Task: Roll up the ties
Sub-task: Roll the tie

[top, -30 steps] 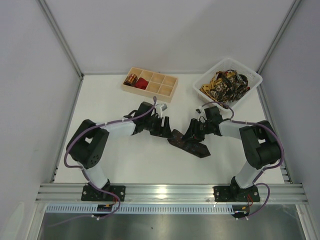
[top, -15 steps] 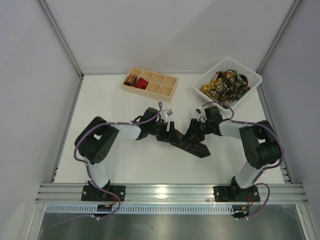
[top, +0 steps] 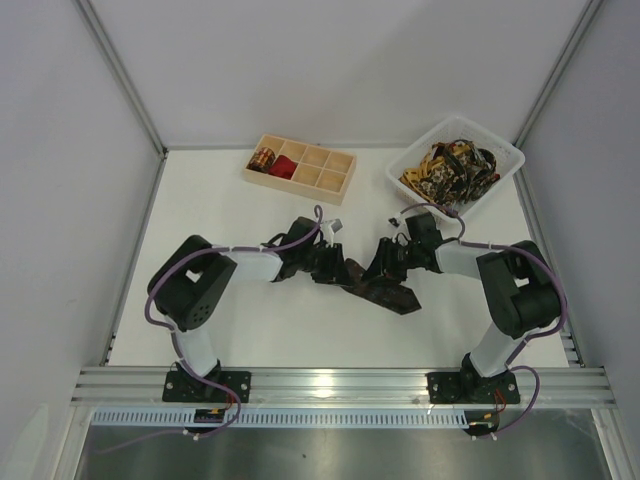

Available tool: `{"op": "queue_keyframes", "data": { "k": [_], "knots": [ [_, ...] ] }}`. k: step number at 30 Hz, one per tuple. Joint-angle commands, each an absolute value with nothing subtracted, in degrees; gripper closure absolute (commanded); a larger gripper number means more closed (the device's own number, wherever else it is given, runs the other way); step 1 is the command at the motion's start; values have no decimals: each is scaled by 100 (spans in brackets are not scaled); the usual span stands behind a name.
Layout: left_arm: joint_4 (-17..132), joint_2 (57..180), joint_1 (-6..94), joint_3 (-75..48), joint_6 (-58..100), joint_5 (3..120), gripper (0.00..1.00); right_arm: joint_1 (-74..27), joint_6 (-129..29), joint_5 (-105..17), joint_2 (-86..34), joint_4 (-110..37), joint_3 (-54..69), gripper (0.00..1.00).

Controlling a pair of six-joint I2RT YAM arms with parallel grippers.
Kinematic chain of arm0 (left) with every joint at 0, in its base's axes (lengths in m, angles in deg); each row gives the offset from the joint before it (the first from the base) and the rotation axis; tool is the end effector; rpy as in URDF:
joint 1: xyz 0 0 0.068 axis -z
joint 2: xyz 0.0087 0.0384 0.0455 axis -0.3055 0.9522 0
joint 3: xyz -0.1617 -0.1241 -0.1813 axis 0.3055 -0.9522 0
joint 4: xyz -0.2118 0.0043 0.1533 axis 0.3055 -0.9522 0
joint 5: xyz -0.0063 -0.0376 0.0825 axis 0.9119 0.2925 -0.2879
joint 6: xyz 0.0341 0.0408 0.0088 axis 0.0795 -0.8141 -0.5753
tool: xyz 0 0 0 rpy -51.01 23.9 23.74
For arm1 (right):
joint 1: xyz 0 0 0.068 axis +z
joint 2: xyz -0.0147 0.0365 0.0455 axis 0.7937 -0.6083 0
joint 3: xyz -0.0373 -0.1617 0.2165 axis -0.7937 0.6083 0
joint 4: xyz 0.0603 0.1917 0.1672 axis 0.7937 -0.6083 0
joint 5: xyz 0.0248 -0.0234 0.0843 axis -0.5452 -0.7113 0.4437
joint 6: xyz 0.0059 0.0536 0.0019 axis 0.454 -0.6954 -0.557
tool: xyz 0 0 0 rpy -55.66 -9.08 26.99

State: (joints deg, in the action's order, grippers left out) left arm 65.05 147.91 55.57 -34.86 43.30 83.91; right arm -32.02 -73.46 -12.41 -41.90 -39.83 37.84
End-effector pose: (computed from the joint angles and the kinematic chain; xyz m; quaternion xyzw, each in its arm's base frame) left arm 0.2683 -0.2310 0.1330 0.1305 0.8852 -0.4176 0.1579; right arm 0.2800 0.1287 0.1353 -0.0217 0.9059 0.4078 0.1123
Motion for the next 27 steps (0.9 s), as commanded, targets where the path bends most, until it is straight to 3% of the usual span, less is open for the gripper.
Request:
{"op": "queue_keyframes", "data": {
  "k": [1,5,8,24,27],
  "knots": [
    [6050,14463,5759,-3237,4188,7621,71,-3003,-7497,-1351,-4280,-3774,3770,64],
    [5582,14094,5927,-3096,3862,6909,91,-2959,-7638,-1237,-4342,-3650,3823,65],
    [4950,13944,6050,-2911,3572,6495,100,-2950,-7717,-1158,-4368,-3650,3832,65],
    [2673,14699,7614,-1470,2719,3420,100,-3495,-8192,-754,-3806,-4045,3717,59],
    [2559,14823,7825,-1329,2737,3182,100,-3495,-8191,-807,-3709,-4063,3832,63]
  ]
}}
